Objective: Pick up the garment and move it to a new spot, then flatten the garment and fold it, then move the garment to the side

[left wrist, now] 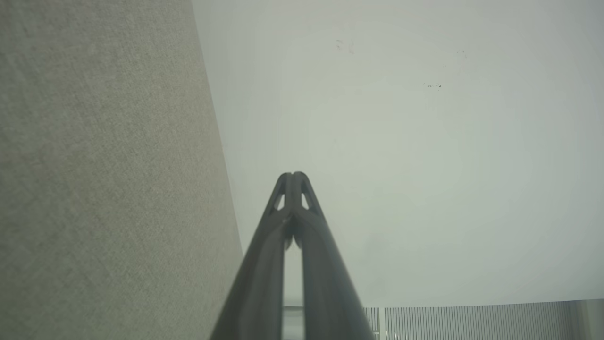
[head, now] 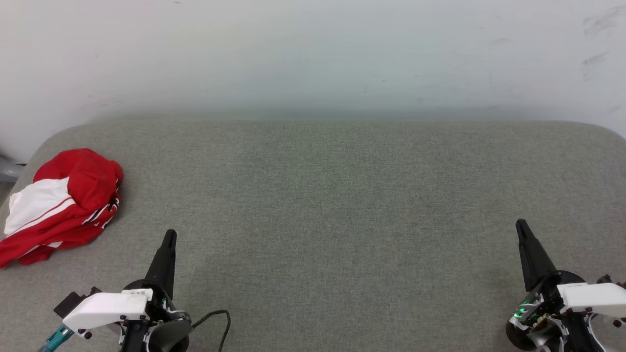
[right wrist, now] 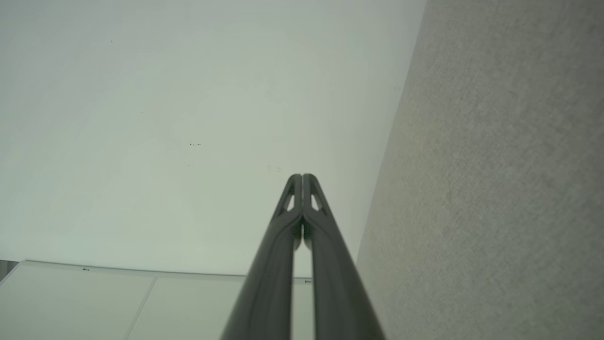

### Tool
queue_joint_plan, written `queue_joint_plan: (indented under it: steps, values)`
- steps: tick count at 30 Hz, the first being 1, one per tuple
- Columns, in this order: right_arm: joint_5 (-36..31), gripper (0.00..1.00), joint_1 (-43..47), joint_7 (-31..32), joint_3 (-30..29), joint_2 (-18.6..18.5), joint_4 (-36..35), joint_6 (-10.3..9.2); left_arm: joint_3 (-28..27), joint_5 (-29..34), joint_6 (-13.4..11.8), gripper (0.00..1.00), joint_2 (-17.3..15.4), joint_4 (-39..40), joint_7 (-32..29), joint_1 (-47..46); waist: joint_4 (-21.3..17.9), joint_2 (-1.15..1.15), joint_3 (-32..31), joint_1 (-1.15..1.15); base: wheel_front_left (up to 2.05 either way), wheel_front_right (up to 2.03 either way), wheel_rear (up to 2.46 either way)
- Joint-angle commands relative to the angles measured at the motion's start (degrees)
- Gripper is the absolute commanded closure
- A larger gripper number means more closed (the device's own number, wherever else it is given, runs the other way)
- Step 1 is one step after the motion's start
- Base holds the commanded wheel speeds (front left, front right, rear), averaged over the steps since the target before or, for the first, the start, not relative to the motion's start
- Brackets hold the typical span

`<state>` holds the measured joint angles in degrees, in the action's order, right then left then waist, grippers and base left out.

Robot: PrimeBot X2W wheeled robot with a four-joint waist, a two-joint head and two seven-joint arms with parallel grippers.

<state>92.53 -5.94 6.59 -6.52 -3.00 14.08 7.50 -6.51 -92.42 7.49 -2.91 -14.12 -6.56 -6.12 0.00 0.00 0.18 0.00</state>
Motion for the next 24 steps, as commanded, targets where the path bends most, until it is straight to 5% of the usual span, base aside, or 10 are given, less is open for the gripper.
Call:
queue_joint_plan:
  steps: [1,24]
  values:
    - [-0.28,1.00,-0.67,0.04,0.00,0.19,0.05,-0.02,-0.13,0.03,0.14,1.00,0.07,0.03,-0.11,-0.35,0.00,0.00,0.00,0.00,0.00,0.00,0.00]
    - [-0.03,1.00,0.00,-0.03,0.00,0.00,-0.01,0.00,0.04,0.01,0.00,1.00,0.00,0.02,0.03,0.00,0.00,0.00,0.00,0.00,0.00,0.00,0.00]
